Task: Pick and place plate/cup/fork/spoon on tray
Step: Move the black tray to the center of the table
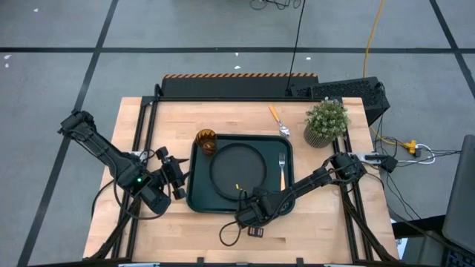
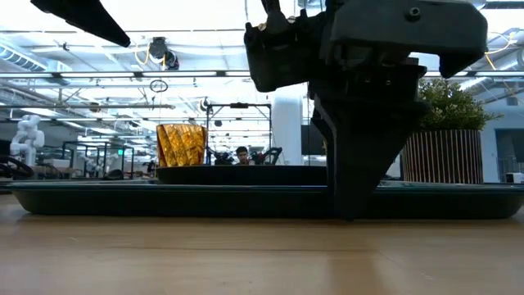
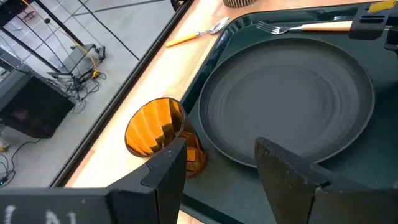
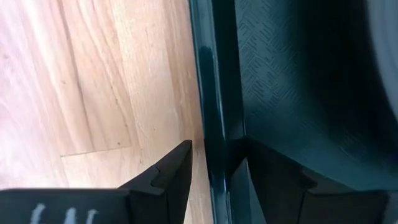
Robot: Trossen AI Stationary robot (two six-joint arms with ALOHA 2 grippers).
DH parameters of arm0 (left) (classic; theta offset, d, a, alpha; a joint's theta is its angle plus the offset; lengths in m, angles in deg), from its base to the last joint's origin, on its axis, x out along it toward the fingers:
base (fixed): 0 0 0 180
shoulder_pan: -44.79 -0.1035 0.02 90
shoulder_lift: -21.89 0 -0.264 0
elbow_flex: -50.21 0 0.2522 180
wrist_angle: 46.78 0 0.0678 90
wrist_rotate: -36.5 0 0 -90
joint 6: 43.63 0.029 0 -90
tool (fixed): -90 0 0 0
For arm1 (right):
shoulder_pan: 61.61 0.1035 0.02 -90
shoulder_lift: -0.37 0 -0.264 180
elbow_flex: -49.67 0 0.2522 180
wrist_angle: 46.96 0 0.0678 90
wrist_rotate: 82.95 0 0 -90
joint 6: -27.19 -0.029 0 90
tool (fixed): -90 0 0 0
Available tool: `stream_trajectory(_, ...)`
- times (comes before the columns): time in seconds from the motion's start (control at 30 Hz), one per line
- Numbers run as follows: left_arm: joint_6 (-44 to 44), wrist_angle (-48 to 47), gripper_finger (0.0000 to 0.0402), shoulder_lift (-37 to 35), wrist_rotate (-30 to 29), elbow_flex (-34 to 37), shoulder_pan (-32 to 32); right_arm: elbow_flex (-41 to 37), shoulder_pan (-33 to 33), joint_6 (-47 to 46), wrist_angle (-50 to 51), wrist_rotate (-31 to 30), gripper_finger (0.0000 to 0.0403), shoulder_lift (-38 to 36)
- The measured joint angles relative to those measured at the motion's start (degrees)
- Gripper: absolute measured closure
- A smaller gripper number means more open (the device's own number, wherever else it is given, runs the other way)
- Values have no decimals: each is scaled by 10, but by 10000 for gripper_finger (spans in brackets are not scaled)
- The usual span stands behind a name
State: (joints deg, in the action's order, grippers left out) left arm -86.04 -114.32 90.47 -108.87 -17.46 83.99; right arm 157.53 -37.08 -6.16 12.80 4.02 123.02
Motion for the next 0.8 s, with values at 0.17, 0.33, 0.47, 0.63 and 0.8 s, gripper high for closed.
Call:
stream_trajectory(0.17, -2, 0, 208, 0, 0, 0, 0, 0, 1, 16, 0, 0, 255, 0)
stream_trajectory(0.33, -2, 0, 208, 0, 0, 0, 0, 0, 3, 30, 1, -2, 255, 0)
stream_trajectory(0.47, -4, 0, 208, 0, 0, 0, 0, 0, 6, 53, 1, -2, 254, 0)
stream_trajectory(0.63, -4, 0, 208, 0, 0, 0, 0, 0, 11, 76, 1, -6, 255, 0)
stream_trajectory(0.8, -4, 0, 208, 0, 0, 0, 0, 0, 15, 88, 1, -12, 255, 0)
